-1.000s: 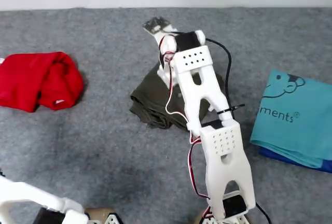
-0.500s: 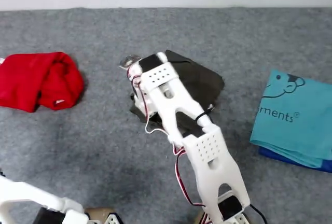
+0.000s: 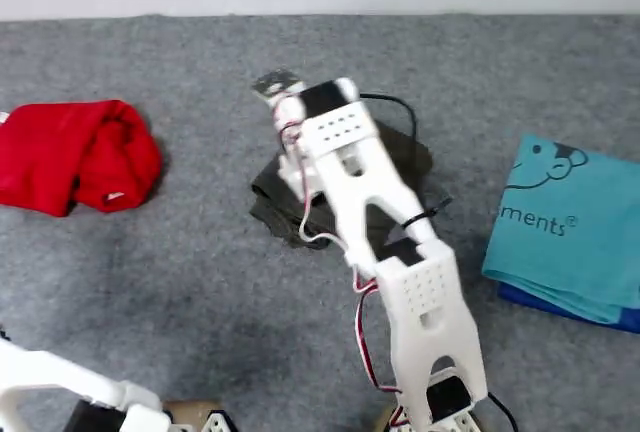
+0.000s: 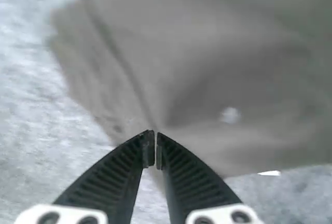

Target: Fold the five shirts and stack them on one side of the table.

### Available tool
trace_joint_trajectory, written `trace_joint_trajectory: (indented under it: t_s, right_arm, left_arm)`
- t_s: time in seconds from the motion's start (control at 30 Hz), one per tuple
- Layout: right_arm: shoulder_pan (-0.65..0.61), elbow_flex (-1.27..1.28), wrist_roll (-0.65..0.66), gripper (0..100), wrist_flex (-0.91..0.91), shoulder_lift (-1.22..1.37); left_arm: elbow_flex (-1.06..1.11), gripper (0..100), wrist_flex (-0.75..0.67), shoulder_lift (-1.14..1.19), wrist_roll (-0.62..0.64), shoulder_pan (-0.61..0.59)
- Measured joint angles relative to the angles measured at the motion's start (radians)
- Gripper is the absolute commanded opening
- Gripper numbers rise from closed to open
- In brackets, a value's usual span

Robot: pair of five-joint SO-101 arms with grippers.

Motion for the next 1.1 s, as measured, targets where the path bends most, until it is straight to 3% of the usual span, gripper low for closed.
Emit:
trace_joint_trajectory:
  t_s: [0.2,0.47,0.77,1.1]
  right_arm:
    - [0.006,0.0,0.015,0.9,-0.006,0.137]
    - [-0.086,0.0,-0.015,0.9,0.0,0.164]
    - [-0.107,0.002,-0.023,0.9,0.002,-0.026]
    - [-0.014,0.074,-0.292,0.9,0.002,-0.244]
  left_arm:
    - [0.0,2,0.0,0.0,0.0,0.0]
    - [0.0,2,0.0,0.0,0.0,0.0]
    - [0.0,2,0.0,0.0,0.0,0.0]
    - [0.0,2,0.0,0.0,0.0,0.0]
